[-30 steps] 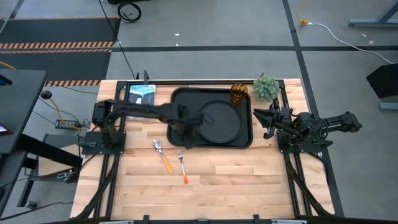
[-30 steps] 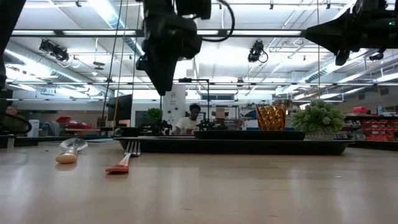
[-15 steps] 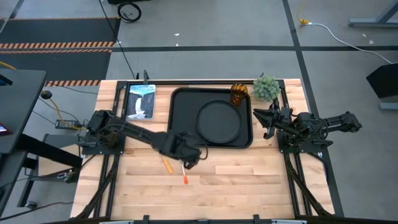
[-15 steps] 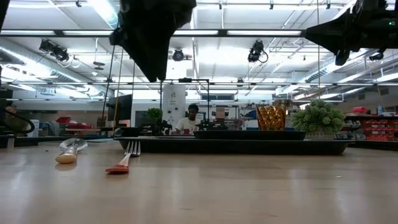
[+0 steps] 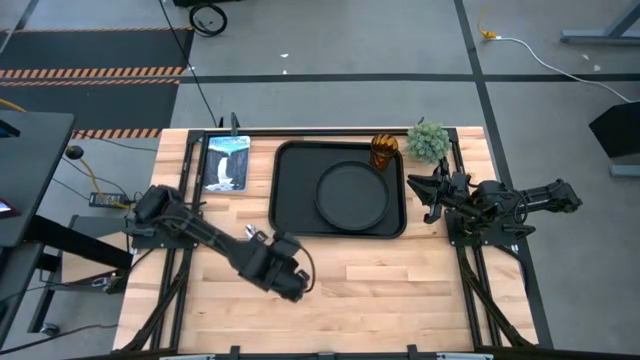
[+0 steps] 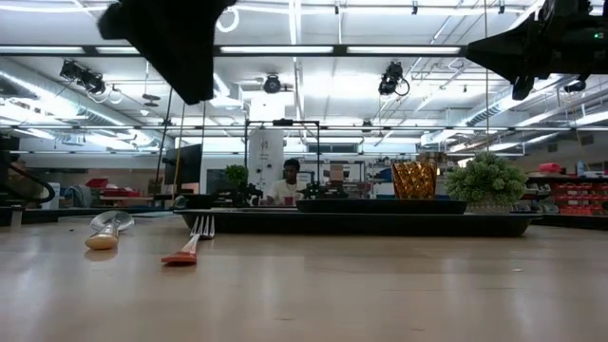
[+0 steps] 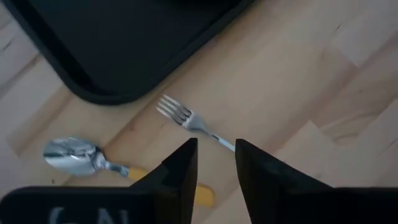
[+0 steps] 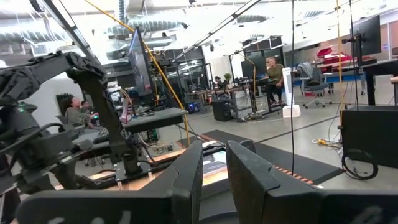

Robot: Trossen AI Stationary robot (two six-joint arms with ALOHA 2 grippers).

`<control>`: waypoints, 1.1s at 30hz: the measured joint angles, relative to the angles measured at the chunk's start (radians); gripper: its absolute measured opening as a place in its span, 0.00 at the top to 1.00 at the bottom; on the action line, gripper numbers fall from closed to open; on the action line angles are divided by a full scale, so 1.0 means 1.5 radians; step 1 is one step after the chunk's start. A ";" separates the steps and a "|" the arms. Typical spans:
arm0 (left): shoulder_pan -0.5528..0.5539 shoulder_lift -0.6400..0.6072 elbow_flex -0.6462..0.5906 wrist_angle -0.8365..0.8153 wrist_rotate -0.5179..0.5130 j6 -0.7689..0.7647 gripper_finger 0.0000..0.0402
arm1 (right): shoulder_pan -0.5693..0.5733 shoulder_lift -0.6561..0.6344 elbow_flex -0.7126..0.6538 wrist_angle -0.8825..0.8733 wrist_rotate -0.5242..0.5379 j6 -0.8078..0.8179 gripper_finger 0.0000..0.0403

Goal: Pick and place plate/cup/fork/spoon on tray
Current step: Put the orange fork on the black serving tray to the left of the black plate

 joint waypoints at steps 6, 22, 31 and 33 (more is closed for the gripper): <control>-0.034 0.000 0.000 -0.016 -0.021 -0.121 0.75 | 0.000 0.000 0.000 0.000 0.000 0.000 0.81; -0.019 0.053 -0.001 0.023 0.006 -0.311 0.72 | 0.000 0.000 0.000 -0.002 0.000 0.000 0.81; 0.018 0.130 -0.001 0.068 0.119 -0.346 0.63 | 0.000 0.000 0.000 0.000 0.000 0.000 0.81; 0.023 0.140 -0.001 0.067 0.135 -0.355 0.63 | 0.000 0.000 0.000 0.000 0.000 0.000 0.81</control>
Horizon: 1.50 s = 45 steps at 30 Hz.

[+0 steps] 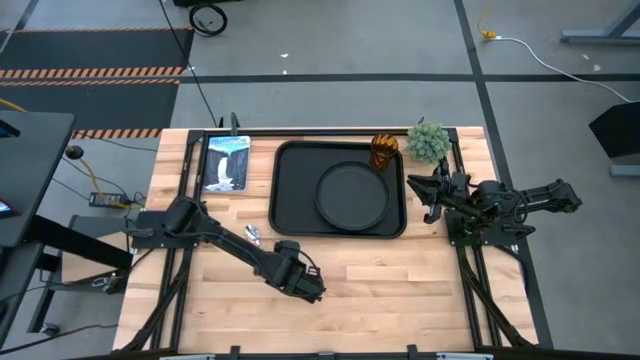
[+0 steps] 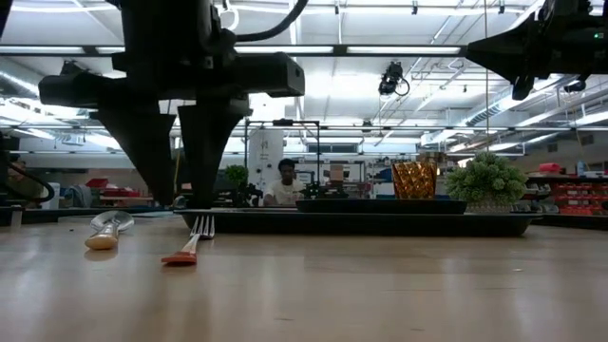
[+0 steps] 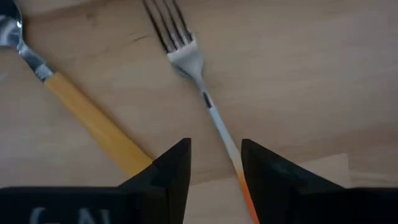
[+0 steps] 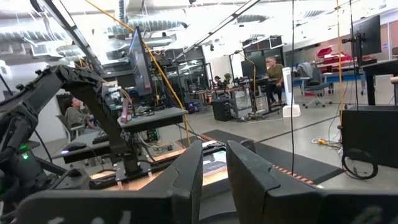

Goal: Pick and place plate/cup/fork/spoon on tray
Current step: Put the orange fork on the black serving tray to the left of the black plate

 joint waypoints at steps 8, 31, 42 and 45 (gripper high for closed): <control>0.008 0.015 0.000 -0.014 -0.002 -0.039 0.63 | 0.000 0.000 0.000 0.000 0.000 0.000 0.81; 0.038 0.056 0.001 0.016 0.014 0.014 0.65 | 0.000 0.000 0.000 0.001 0.000 0.000 0.81; 0.038 0.056 0.001 0.026 0.038 0.053 0.79 | 0.000 0.000 0.000 0.001 0.000 0.000 0.81; 0.039 0.056 0.001 0.027 0.039 0.066 0.86 | 0.000 0.000 0.000 0.001 0.000 0.000 0.81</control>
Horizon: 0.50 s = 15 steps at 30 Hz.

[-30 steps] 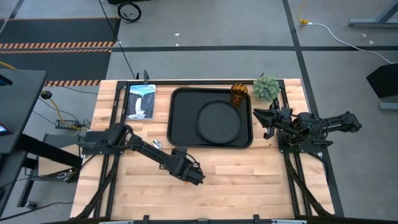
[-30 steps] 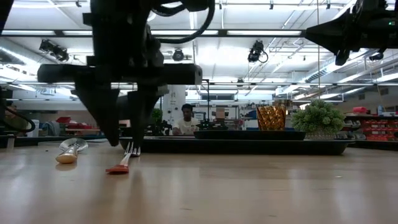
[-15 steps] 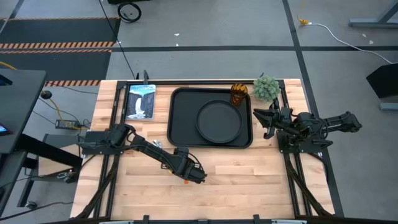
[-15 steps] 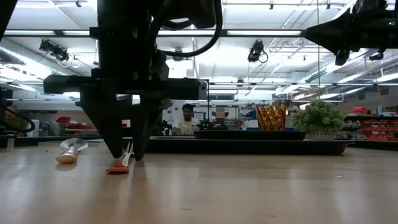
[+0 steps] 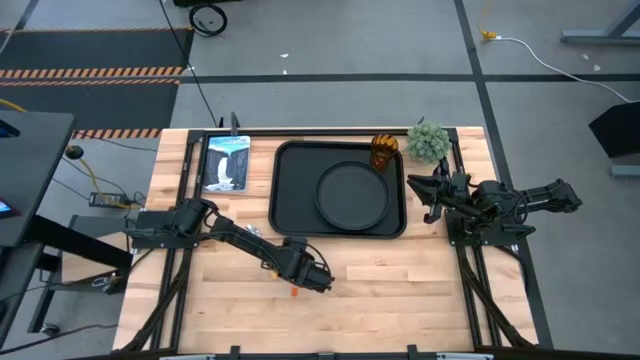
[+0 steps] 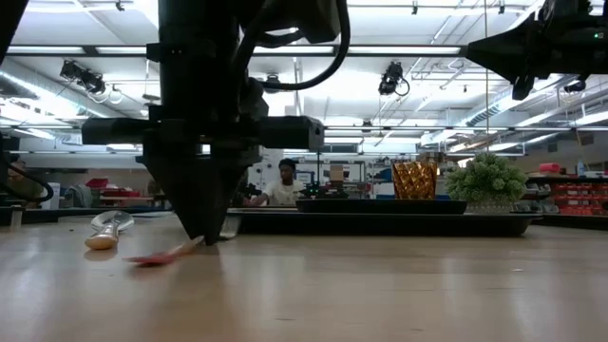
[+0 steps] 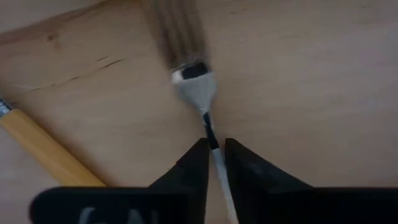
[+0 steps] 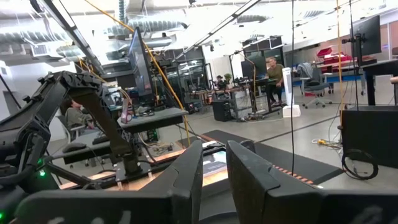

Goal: Pick and place plate/cup/fork/spoon on tray
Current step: Put the orange fork on the black serving tray to the left of the black plate

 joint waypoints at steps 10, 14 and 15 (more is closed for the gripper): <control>-0.002 0.000 0.000 -0.001 0.007 0.047 0.96 | 0.000 0.000 0.000 0.000 0.000 0.000 0.81; -0.003 -0.014 -0.002 -0.006 0.020 0.059 0.95 | 0.000 0.000 0.000 0.000 0.000 0.000 0.81; -0.004 -0.023 -0.002 -0.012 0.016 0.060 0.96 | 0.000 0.000 0.000 0.000 0.000 0.000 0.81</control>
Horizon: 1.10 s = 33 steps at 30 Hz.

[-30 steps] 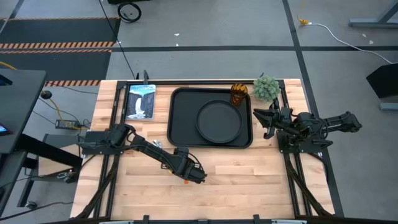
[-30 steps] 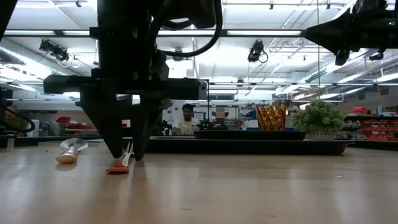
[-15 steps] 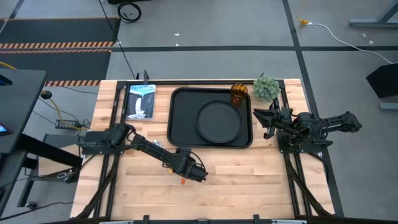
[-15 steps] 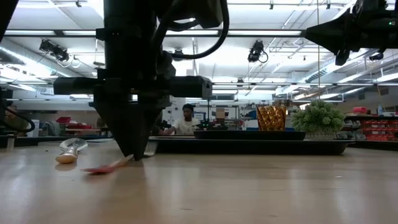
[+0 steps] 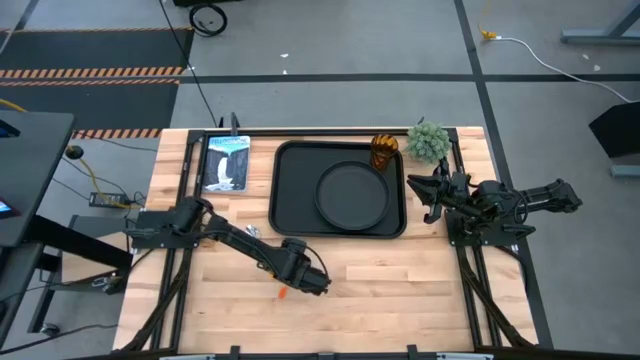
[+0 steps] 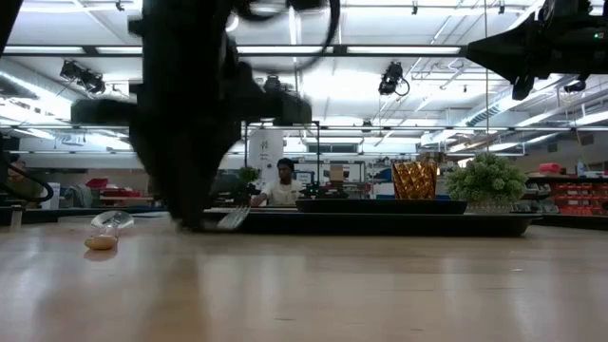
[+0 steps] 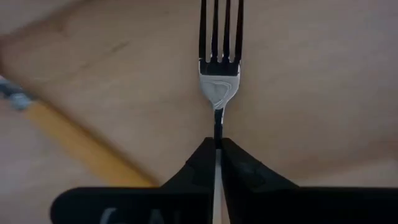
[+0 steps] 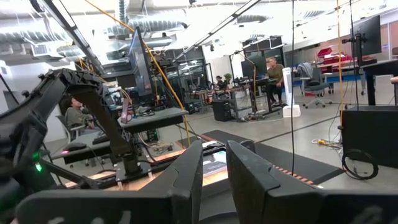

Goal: Pick and place plate/cup/fork/spoon on tray
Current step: Put the orange fork on the black serving tray to the left of the black plate

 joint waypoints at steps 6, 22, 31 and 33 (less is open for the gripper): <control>0.003 -0.062 0.001 -0.014 -0.062 0.024 0.95 | 0.000 0.000 0.000 0.000 0.000 0.000 0.81; 0.254 -0.118 0.001 -0.029 -0.189 0.296 0.95 | 0.000 0.000 0.000 0.000 0.000 0.000 0.81; 0.394 -0.085 0.002 0.056 -0.117 0.357 0.94 | 0.000 0.000 0.000 0.000 0.000 0.000 0.81; 0.402 -0.068 0.001 0.048 -0.096 0.344 0.94 | 0.000 0.000 0.000 -0.001 0.000 0.000 0.81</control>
